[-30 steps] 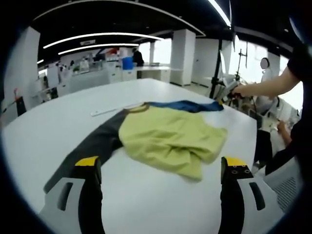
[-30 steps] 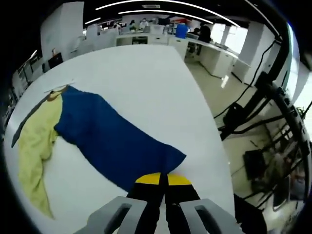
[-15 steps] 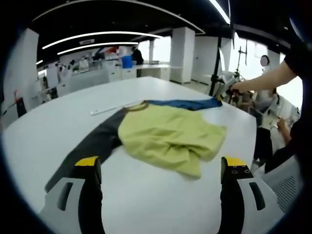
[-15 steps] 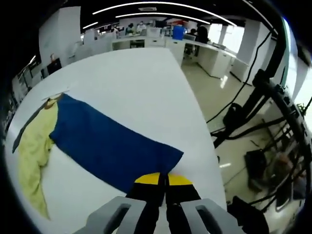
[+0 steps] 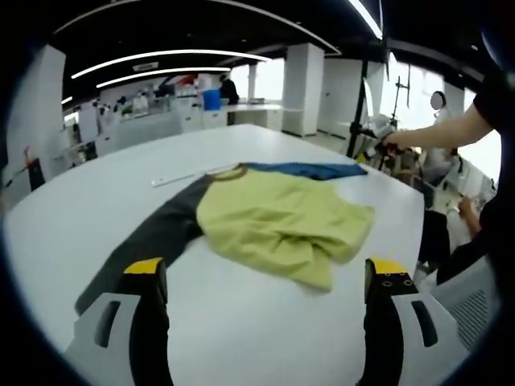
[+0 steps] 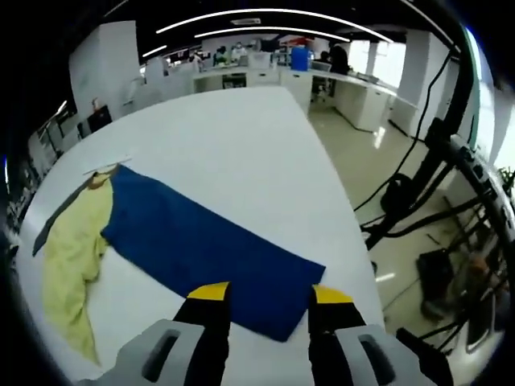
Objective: Fold the garment on the visible template until the final outline fits inside the template.
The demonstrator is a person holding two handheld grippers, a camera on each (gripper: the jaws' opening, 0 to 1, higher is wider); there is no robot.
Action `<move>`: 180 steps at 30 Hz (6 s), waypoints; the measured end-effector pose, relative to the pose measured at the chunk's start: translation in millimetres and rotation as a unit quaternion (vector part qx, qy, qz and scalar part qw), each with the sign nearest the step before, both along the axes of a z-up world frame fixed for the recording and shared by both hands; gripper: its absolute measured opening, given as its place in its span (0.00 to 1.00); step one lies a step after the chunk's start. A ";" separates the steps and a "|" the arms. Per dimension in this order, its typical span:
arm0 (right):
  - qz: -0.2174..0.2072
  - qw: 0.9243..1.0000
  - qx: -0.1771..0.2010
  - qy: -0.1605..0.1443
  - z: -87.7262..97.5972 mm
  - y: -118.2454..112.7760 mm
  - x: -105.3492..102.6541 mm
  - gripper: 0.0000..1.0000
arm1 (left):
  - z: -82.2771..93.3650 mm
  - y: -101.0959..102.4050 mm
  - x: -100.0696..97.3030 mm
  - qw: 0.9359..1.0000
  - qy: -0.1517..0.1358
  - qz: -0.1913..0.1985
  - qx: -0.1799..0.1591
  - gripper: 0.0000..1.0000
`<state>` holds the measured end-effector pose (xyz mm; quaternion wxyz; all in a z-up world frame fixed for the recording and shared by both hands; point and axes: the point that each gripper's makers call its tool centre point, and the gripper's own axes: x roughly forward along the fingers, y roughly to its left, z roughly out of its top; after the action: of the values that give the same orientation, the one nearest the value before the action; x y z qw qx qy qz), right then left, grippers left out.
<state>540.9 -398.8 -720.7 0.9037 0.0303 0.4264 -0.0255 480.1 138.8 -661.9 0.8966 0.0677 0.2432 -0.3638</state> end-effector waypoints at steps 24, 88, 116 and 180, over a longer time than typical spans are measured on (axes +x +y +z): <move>0.188 0.978 0.087 0.008 5.2 129.9 -31.4 0.58 | -13.4 -12.7 -8.7 1.000 0.012 -0.003 0.025 0.97; 0.267 0.963 0.023 0.005 -50.1 210.1 -98.5 0.08 | -106.1 -78.1 -32.2 0.985 0.122 0.115 0.028 0.20; 0.241 0.969 0.047 -0.008 -26.8 204.0 -108.7 0.00 | -68.5 -37.7 -29.8 0.979 0.138 0.149 -0.032 0.00; 0.192 0.978 0.060 0.059 -50.9 213.5 -176.4 0.00 | -104.7 30.5 -84.8 0.964 0.203 0.162 0.053 0.01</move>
<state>364.5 -185.2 -771.6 0.8616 0.0008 0.4775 0.1722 395.3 169.3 -766.5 0.8707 -0.0005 0.4462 -0.2066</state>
